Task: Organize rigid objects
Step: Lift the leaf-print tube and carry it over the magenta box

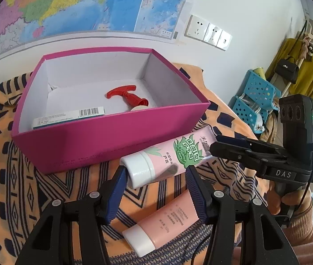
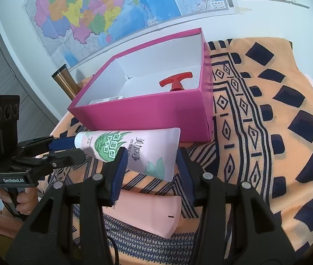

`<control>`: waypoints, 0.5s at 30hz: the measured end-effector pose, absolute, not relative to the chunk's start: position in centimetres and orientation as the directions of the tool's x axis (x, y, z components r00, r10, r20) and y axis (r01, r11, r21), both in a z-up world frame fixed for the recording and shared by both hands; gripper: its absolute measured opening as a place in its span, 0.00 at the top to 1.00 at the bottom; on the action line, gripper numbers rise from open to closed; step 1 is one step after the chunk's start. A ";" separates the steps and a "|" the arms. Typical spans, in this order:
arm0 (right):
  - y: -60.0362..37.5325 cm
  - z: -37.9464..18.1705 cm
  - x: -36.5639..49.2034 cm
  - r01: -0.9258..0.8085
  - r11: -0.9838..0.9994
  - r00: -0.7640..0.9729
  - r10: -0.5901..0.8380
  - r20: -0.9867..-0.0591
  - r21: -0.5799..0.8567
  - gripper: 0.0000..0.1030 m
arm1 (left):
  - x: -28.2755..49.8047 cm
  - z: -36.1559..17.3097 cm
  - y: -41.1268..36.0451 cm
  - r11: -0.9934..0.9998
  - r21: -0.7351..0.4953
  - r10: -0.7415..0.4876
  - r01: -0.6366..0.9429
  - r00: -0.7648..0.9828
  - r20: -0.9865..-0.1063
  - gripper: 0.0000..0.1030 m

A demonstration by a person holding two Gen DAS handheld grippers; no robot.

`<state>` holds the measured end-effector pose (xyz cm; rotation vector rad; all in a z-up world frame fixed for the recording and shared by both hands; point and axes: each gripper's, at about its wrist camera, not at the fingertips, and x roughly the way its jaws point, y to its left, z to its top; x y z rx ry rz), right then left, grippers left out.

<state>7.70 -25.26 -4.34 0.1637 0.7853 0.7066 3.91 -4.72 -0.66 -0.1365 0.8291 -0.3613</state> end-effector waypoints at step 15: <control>-25.6 -3.7 7.8 -0.523 0.764 0.508 0.635 -0.582 0.378 0.53 | 4.3 -0.2 -5.1 0.932 -0.244 -0.362 0.269 0.629 -0.688 0.47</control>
